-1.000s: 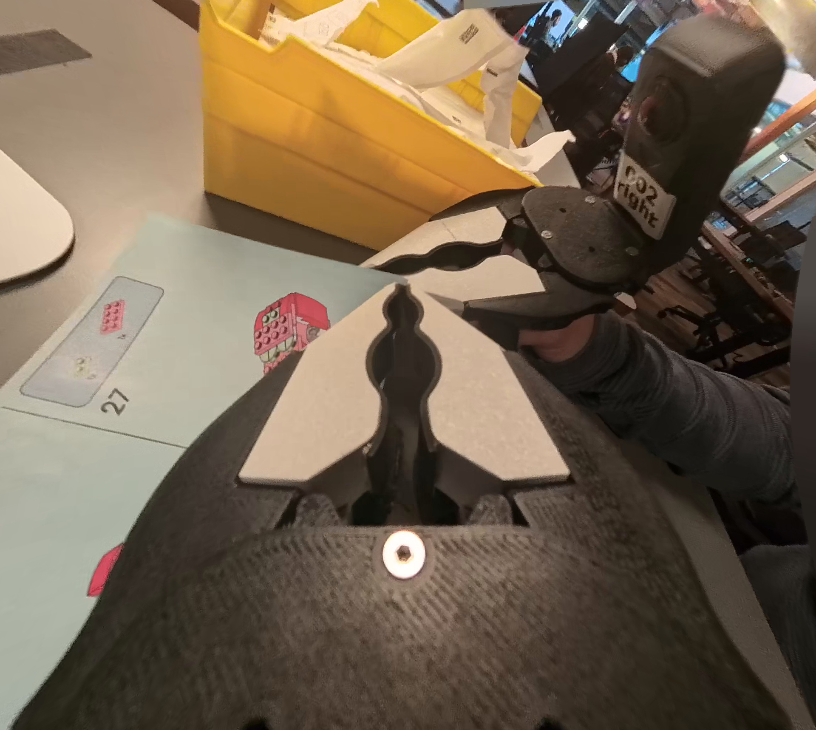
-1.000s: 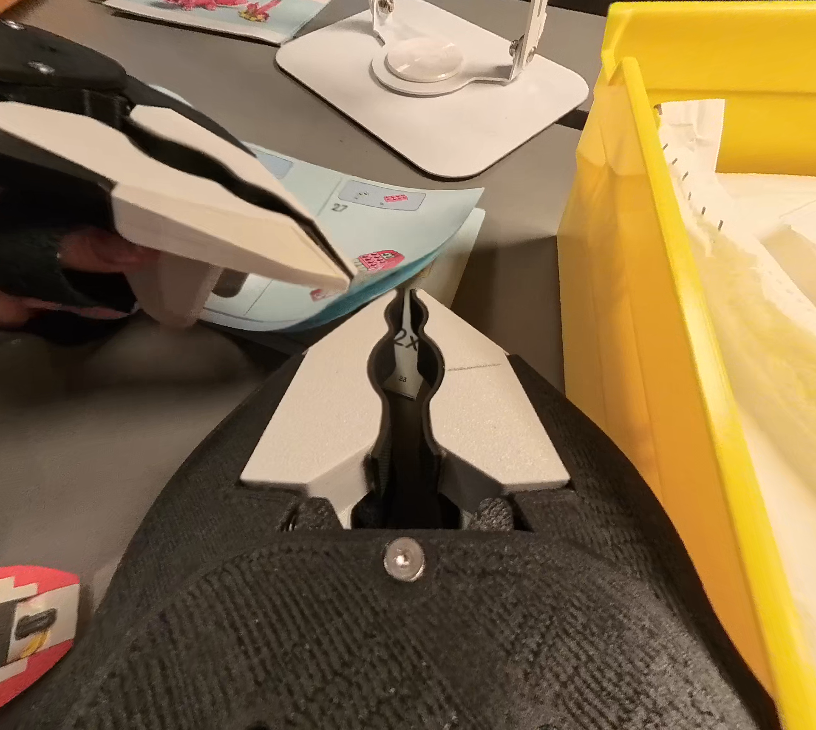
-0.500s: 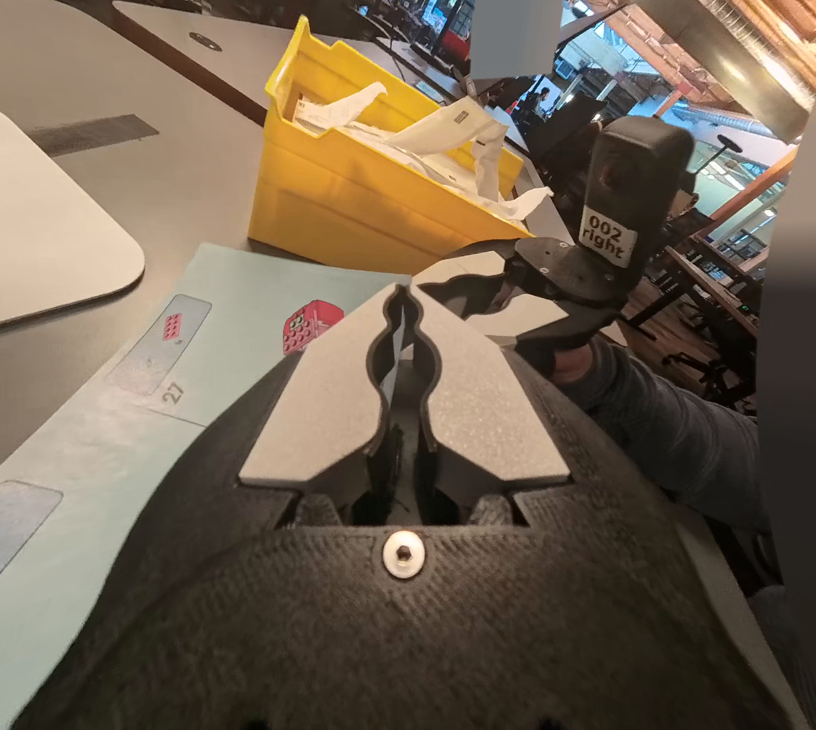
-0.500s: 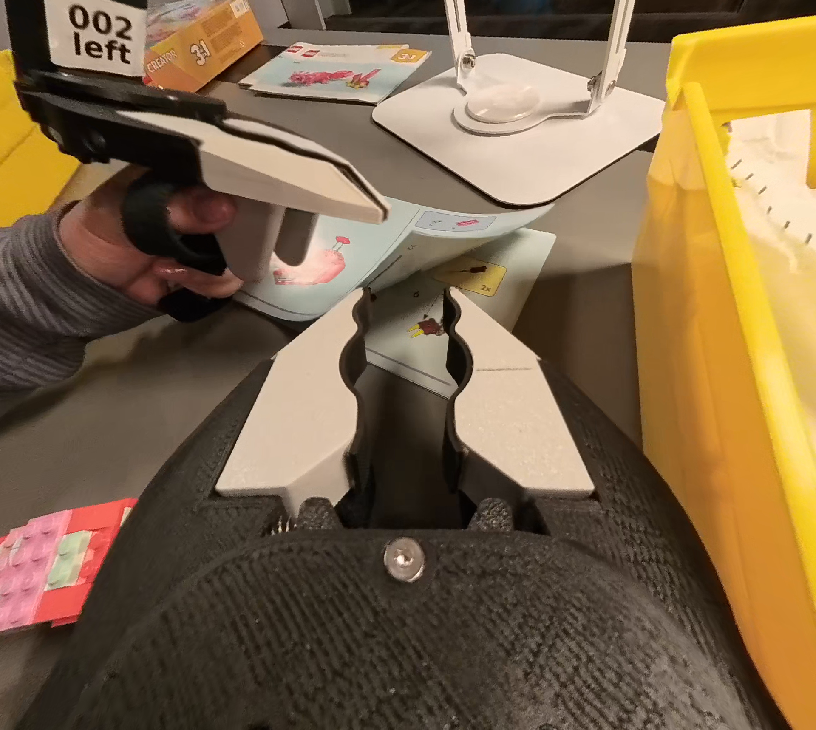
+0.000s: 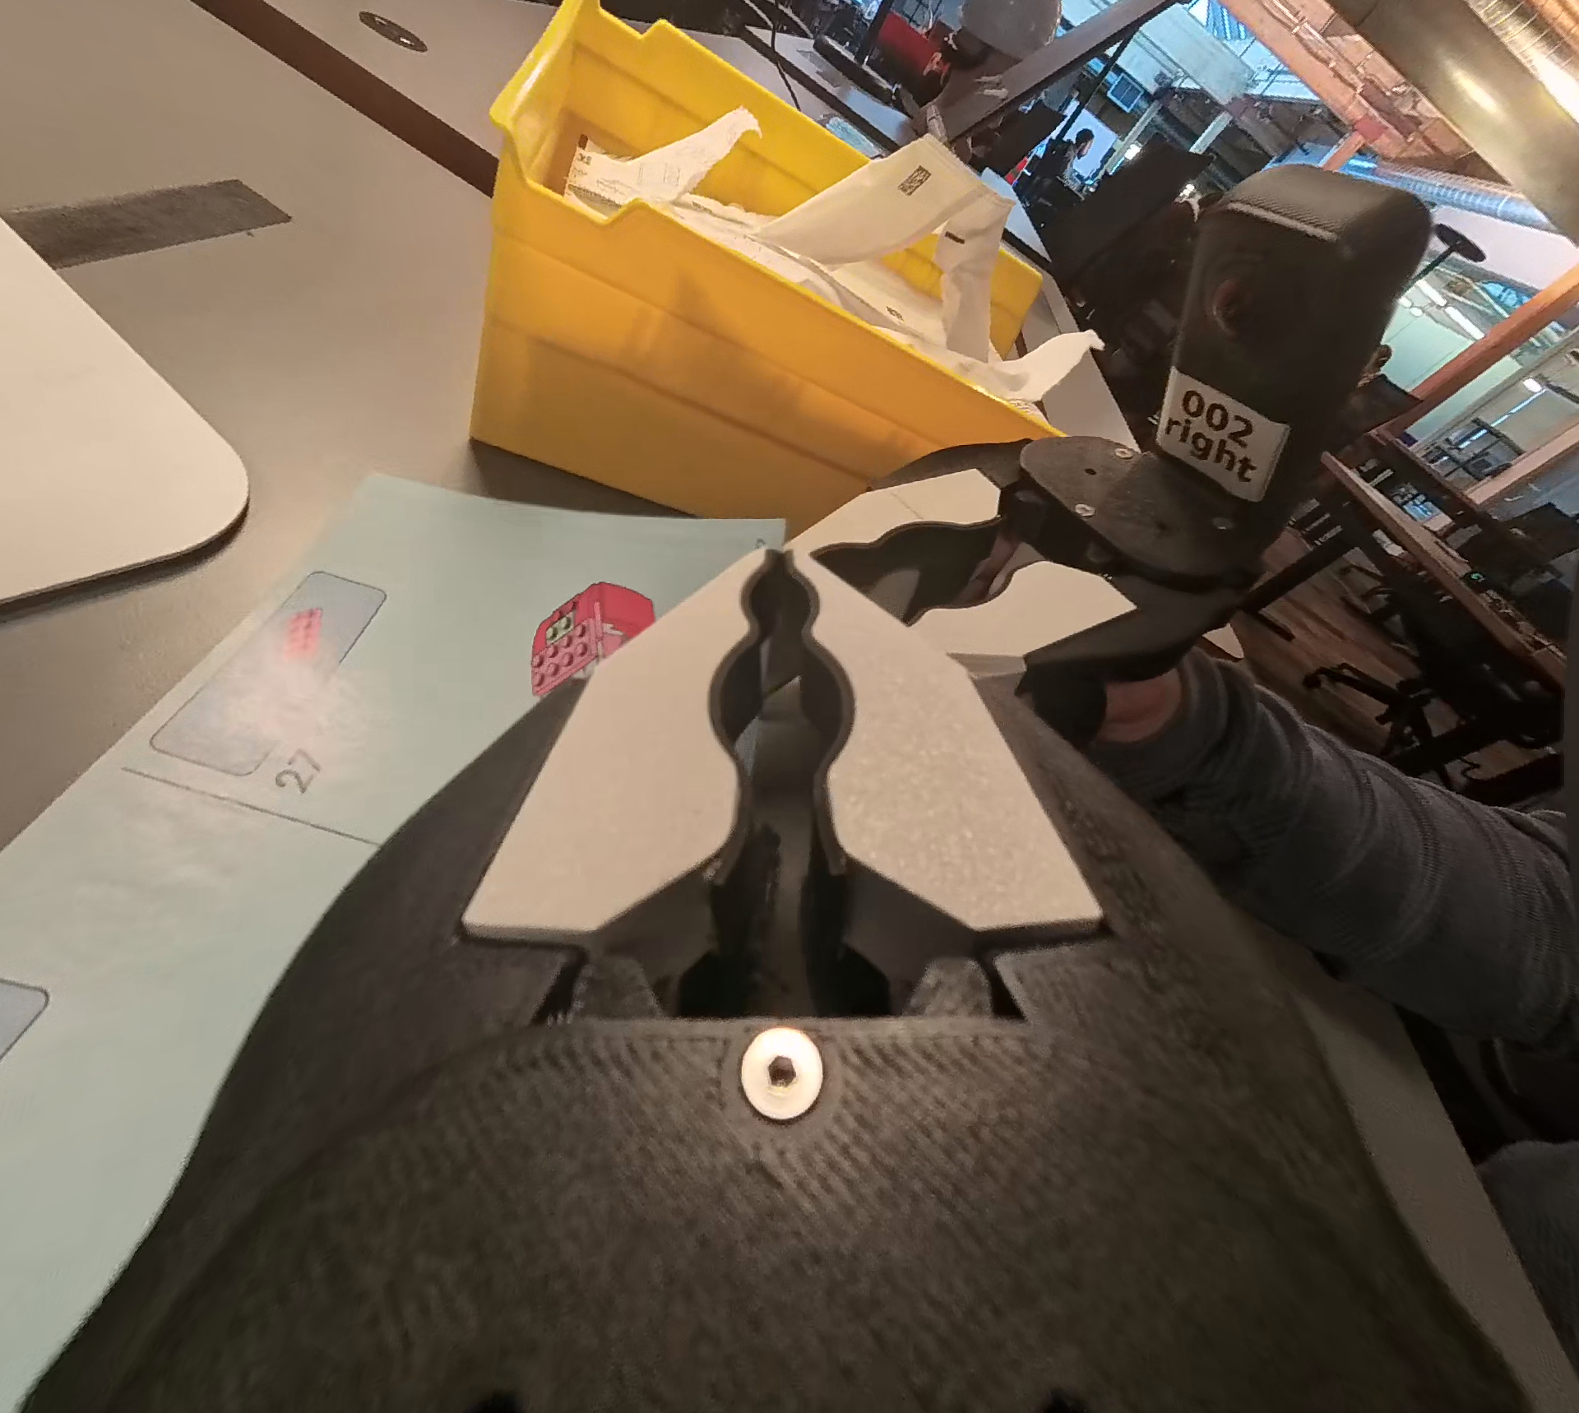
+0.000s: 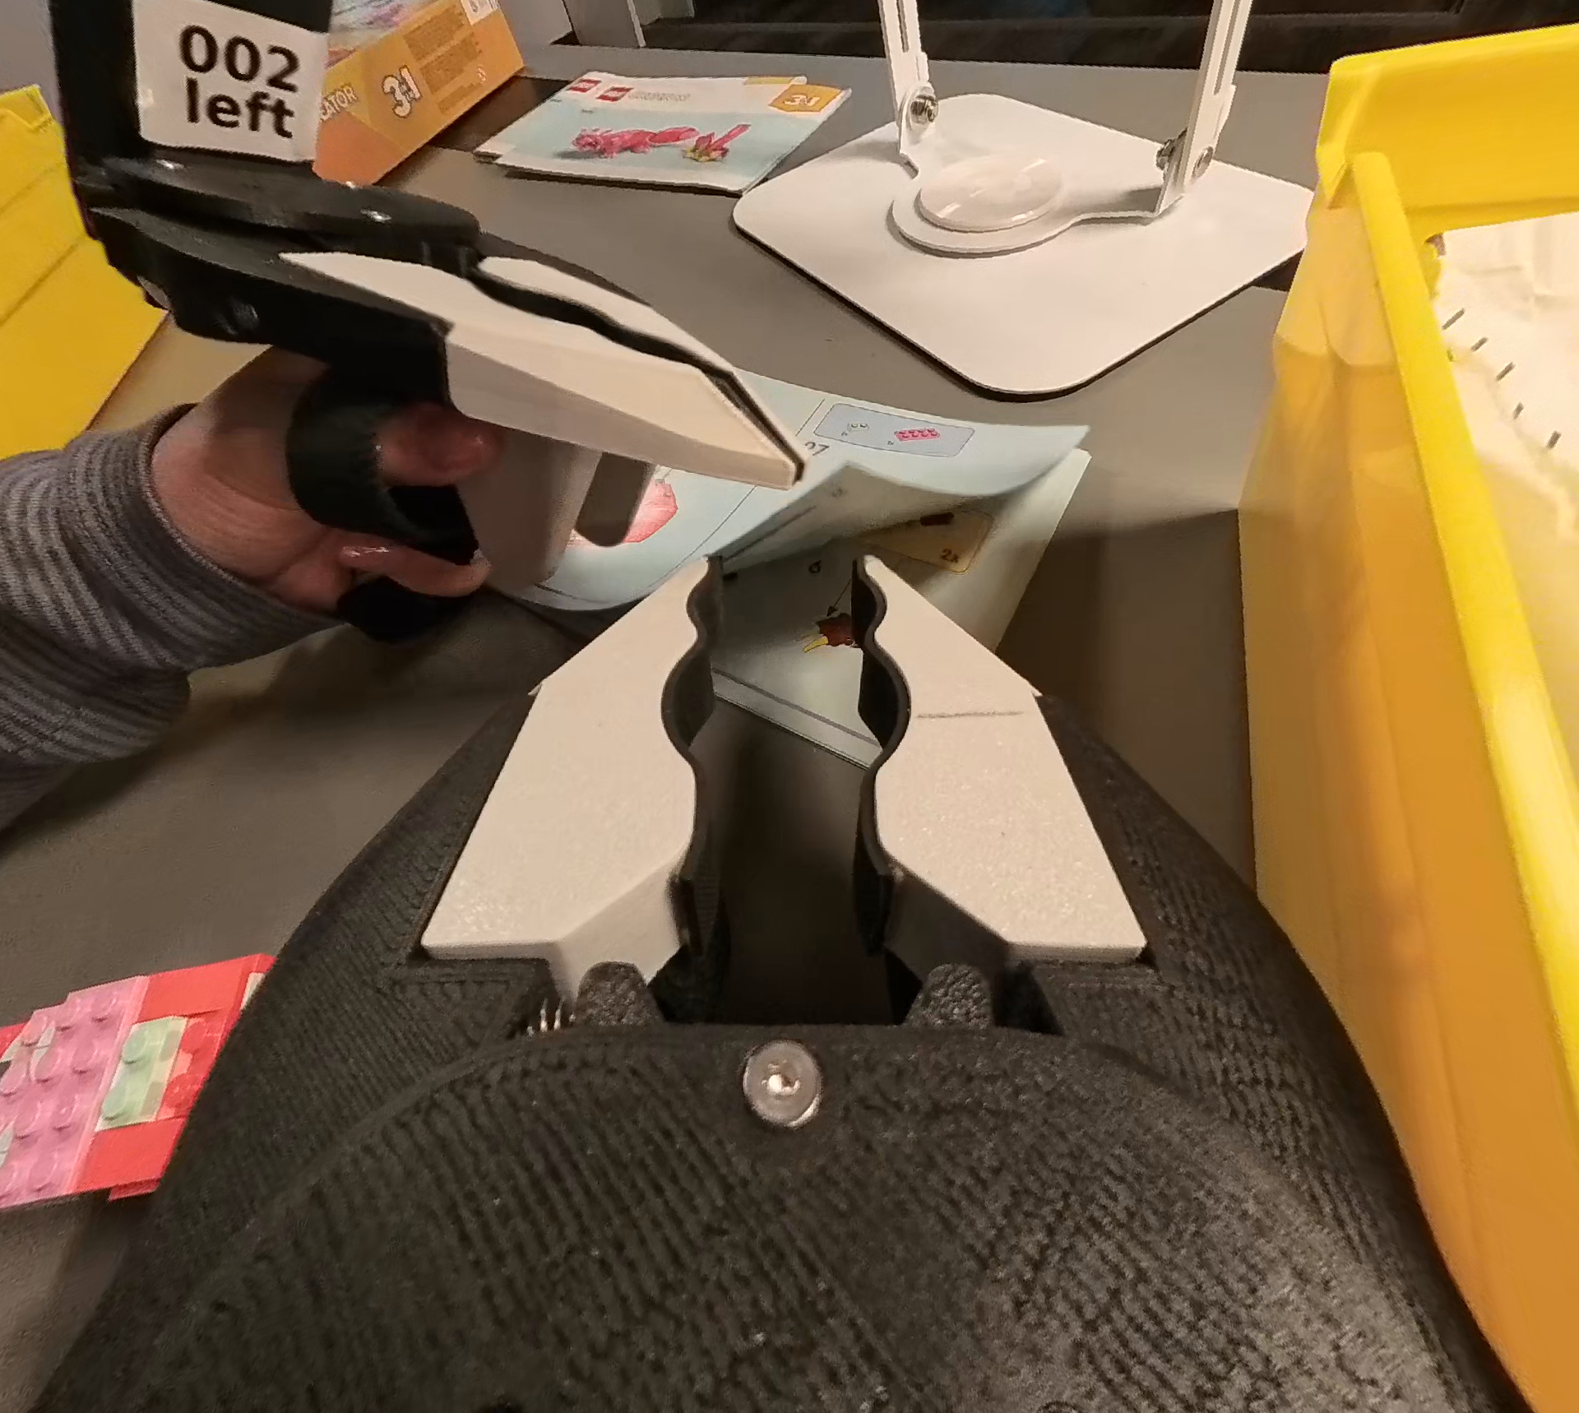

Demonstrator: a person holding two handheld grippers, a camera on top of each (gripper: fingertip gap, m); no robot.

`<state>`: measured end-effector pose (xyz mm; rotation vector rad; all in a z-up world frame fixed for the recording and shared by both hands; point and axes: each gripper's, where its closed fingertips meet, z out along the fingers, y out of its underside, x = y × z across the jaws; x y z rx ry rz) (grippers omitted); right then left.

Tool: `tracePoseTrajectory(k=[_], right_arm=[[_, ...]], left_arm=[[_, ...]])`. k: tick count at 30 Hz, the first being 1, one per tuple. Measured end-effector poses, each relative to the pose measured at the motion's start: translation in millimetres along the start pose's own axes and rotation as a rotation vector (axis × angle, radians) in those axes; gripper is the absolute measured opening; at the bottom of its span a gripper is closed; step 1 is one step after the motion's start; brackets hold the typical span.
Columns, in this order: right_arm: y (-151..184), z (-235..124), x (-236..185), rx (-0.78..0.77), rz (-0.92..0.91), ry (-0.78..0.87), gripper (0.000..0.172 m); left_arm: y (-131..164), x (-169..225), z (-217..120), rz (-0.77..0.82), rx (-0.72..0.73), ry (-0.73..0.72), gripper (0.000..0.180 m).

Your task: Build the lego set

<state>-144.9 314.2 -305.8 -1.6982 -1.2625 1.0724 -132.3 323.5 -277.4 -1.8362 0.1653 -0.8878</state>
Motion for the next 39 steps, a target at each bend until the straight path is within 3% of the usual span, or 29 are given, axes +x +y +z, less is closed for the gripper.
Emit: tracePoseTrajectory(k=[5, 9, 17, 39], right_arm=[[0.1, 0.1, -0.2, 0.0, -0.001, -0.003, 0.028], [0.2, 0.3, -0.4, -0.001, -0.001, -0.005, 0.028], [0.1, 0.3, -1.0, -0.001, -0.002, -0.009, 0.028], [0.3, 0.4, -2.1, -0.002, -0.002, -0.021, 0.027]], left_arm=[[0.3, 0.6, 0.7, -0.022, 0.002, 0.017, 0.0], [-1.2, -1.1, 1.6, -0.016, 0.008, -0.002, 0.017], [2.2, -0.7, 6.0, -0.018, -0.009, -0.001, 0.001], [2.3, 0.0, 4.9, -0.049, -0.009, 0.028, 0.003]])
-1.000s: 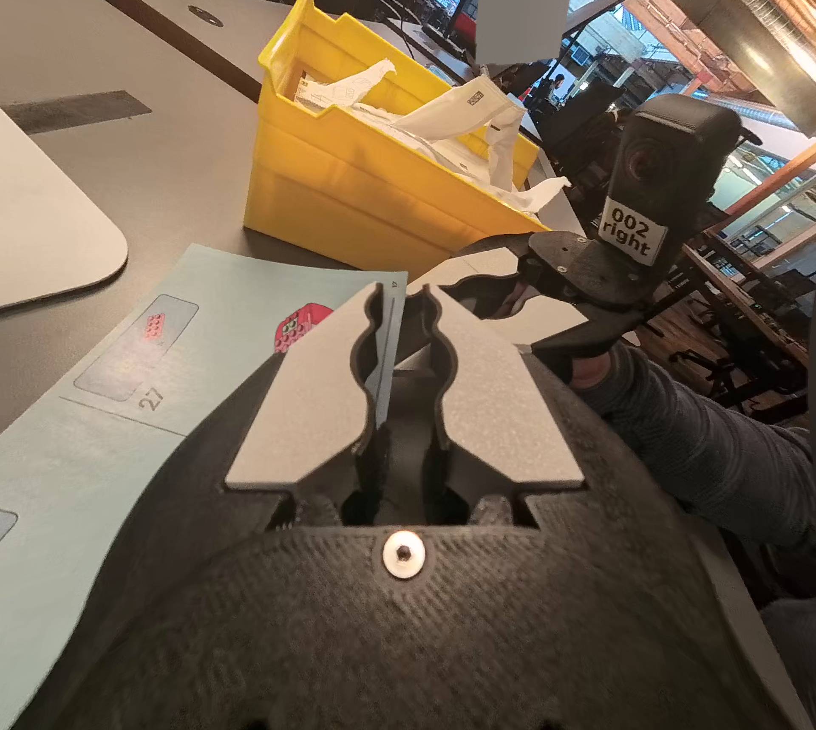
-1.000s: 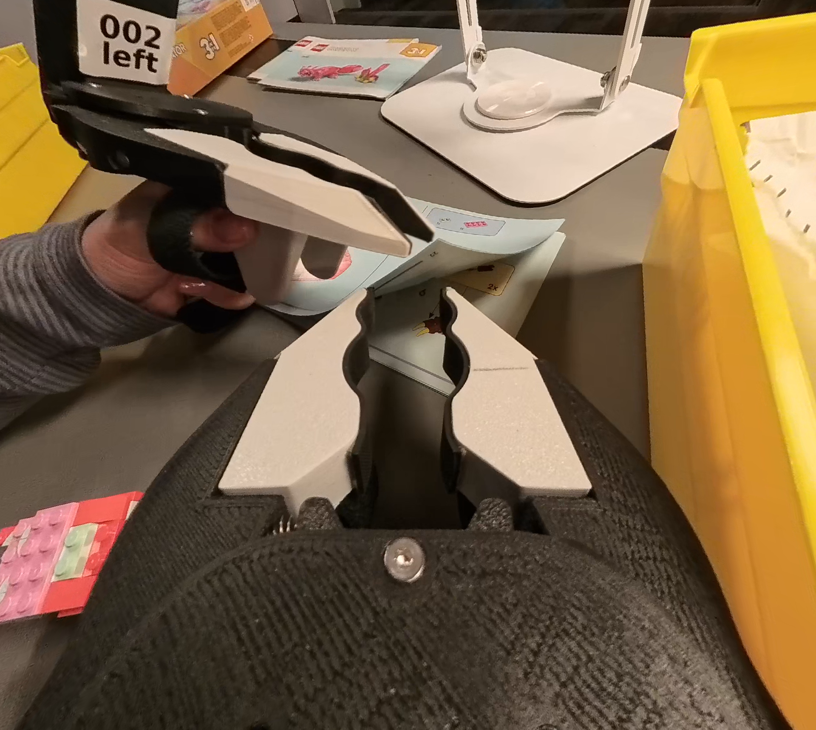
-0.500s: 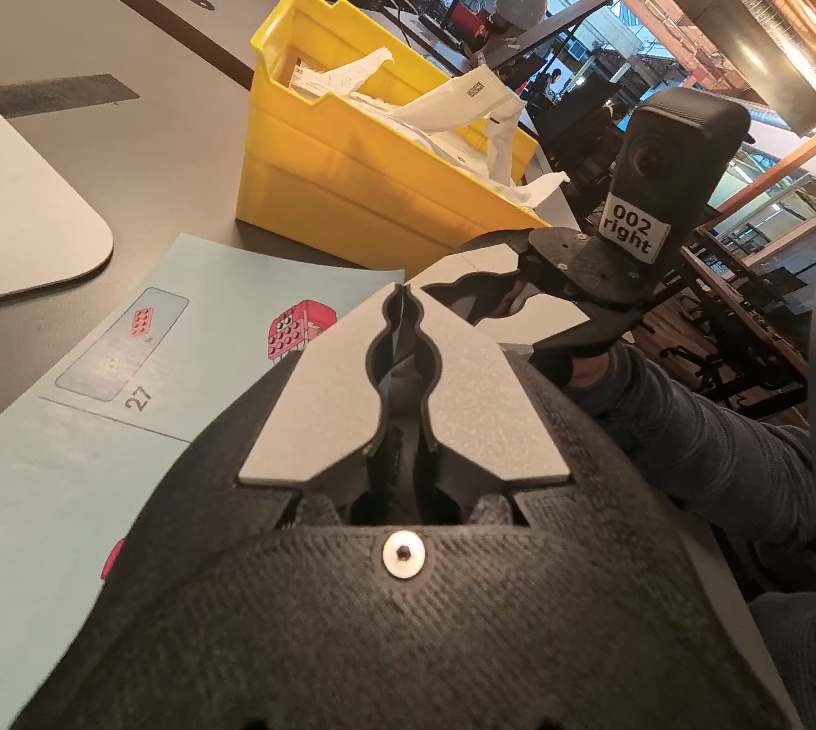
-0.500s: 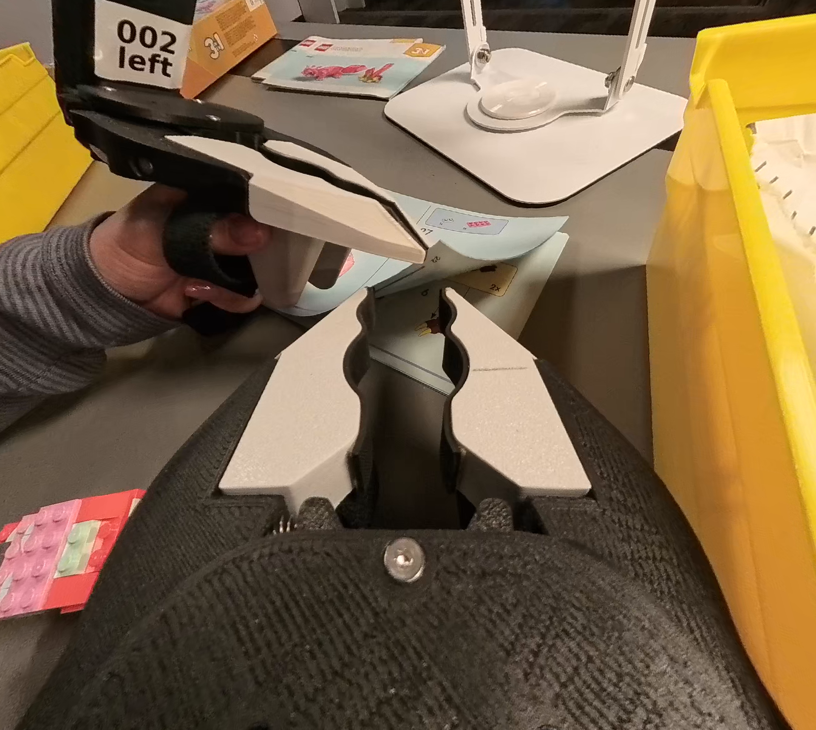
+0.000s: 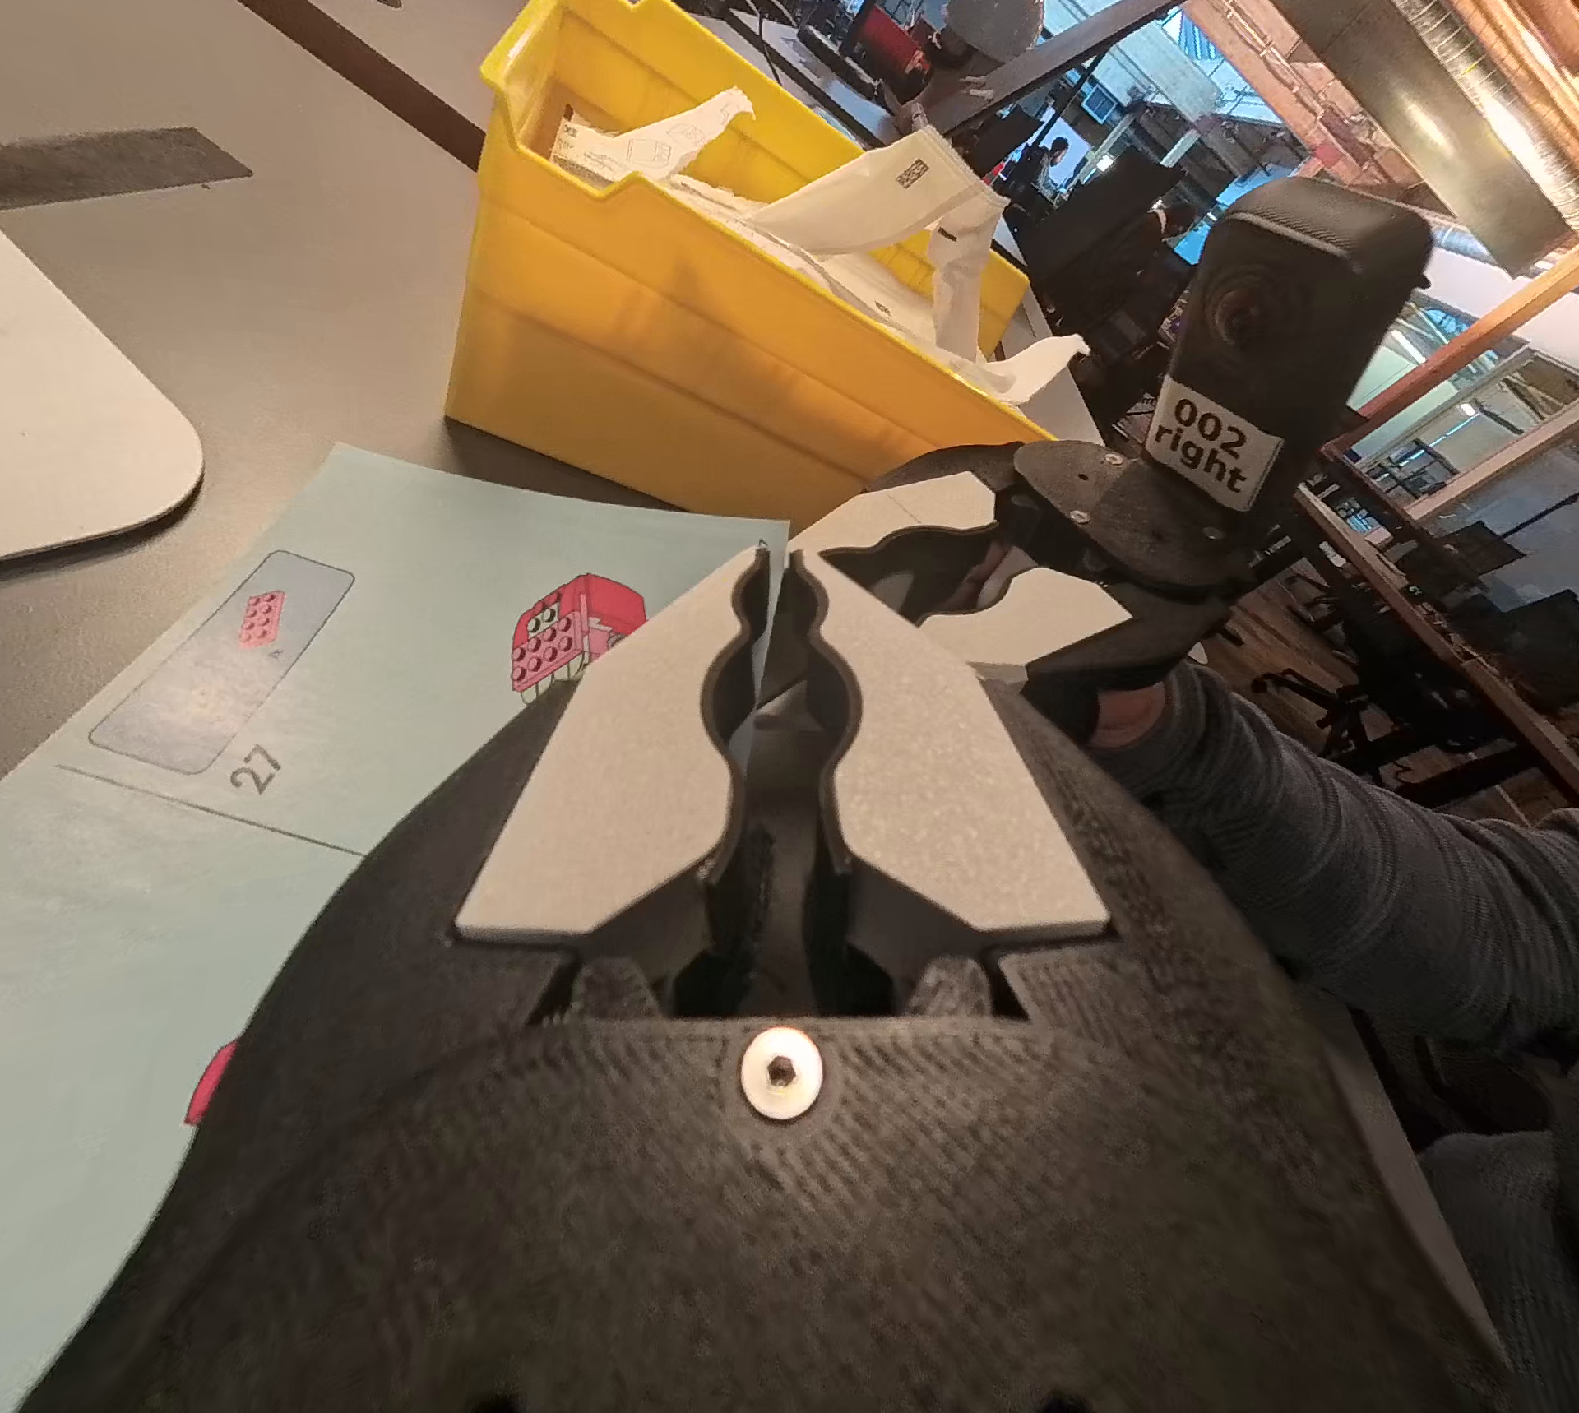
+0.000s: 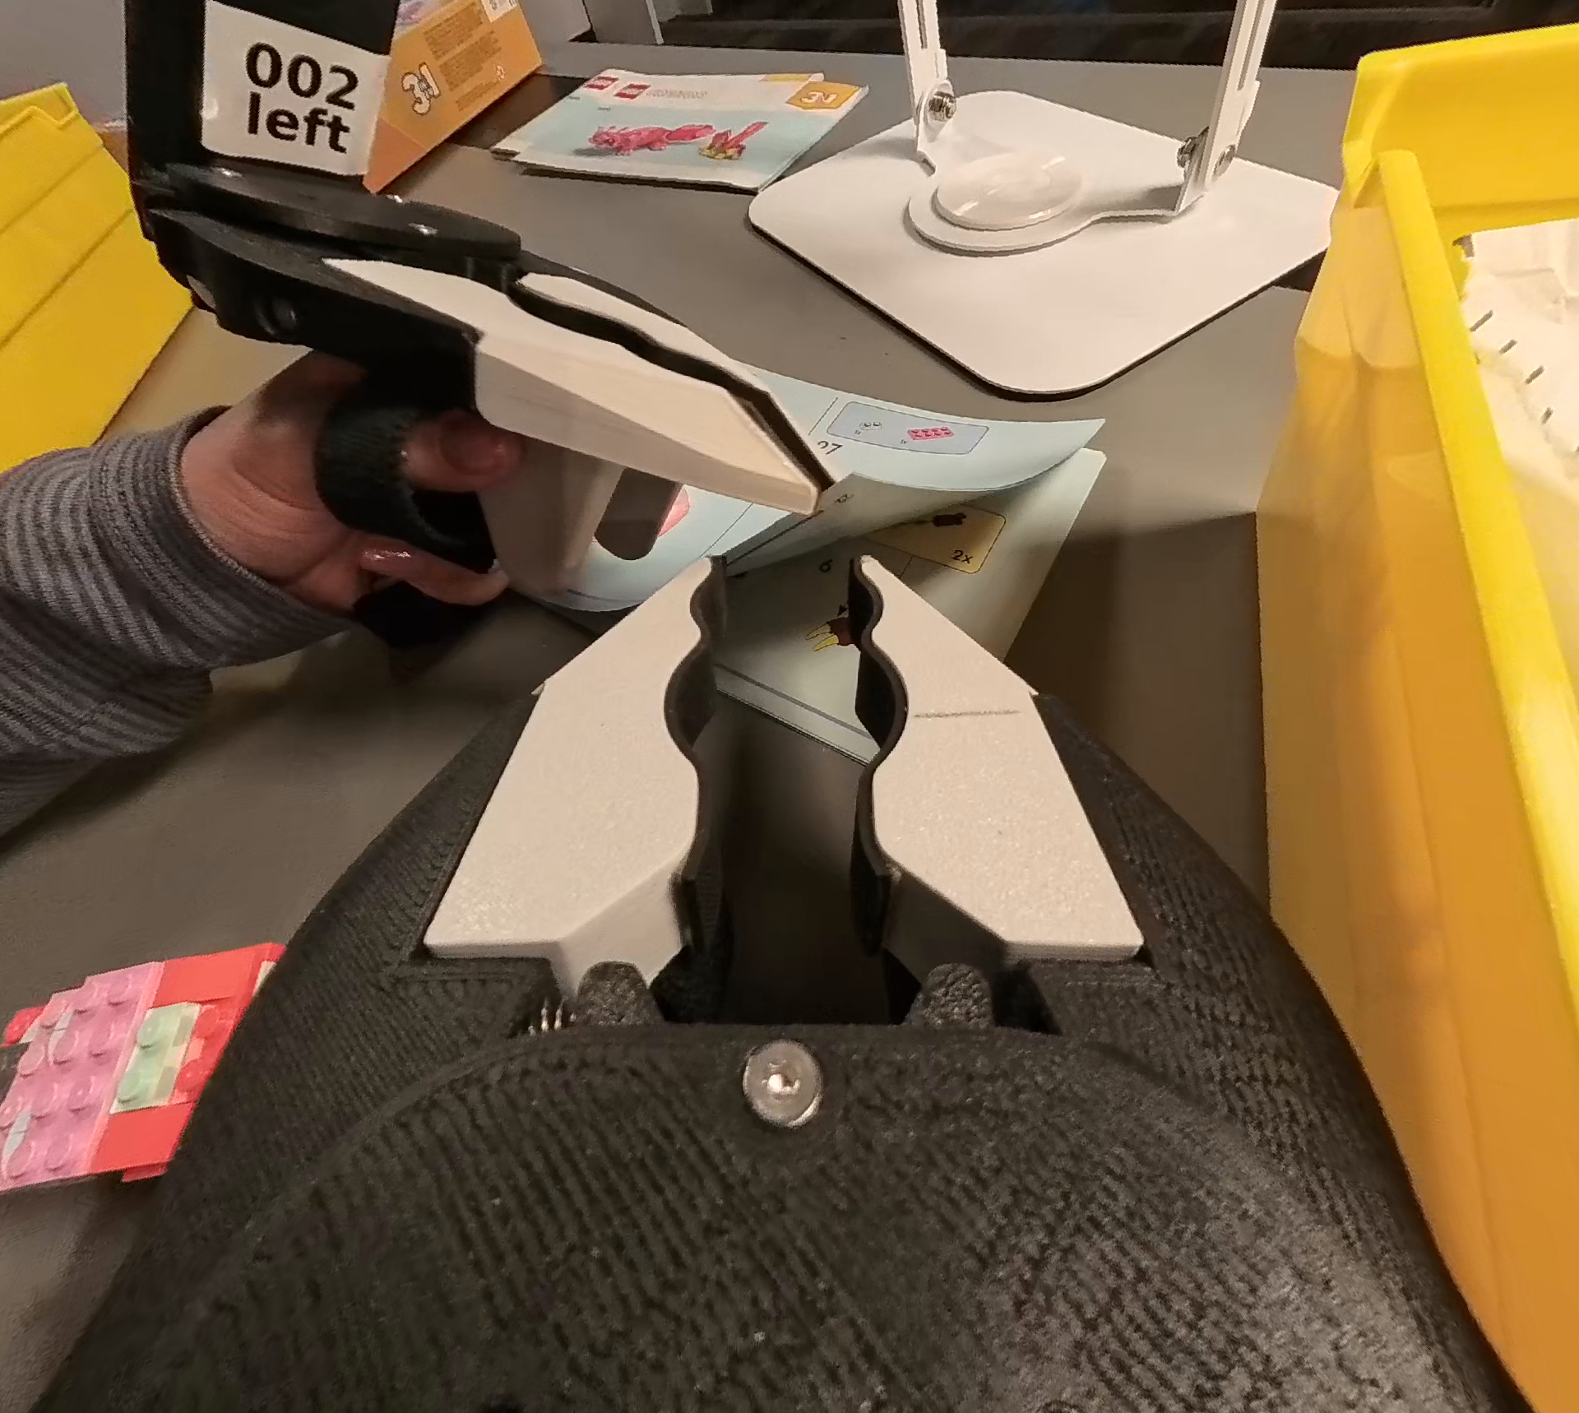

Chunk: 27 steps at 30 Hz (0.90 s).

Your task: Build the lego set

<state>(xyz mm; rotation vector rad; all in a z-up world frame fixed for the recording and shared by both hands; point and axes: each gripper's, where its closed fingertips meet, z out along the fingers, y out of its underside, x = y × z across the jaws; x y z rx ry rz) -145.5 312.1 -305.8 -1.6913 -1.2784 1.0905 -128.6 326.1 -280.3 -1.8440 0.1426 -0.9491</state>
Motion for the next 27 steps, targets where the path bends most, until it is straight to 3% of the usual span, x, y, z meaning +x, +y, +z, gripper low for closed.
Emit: tracePoseTrajectory(k=[27], right_arm=[[0.2, -0.2, -0.3, -0.001, 0.0, -0.001, 0.027]], left_arm=[[-7.3, -2.6, -6.7, 0.0, 0.042, -0.016, 0.0]])
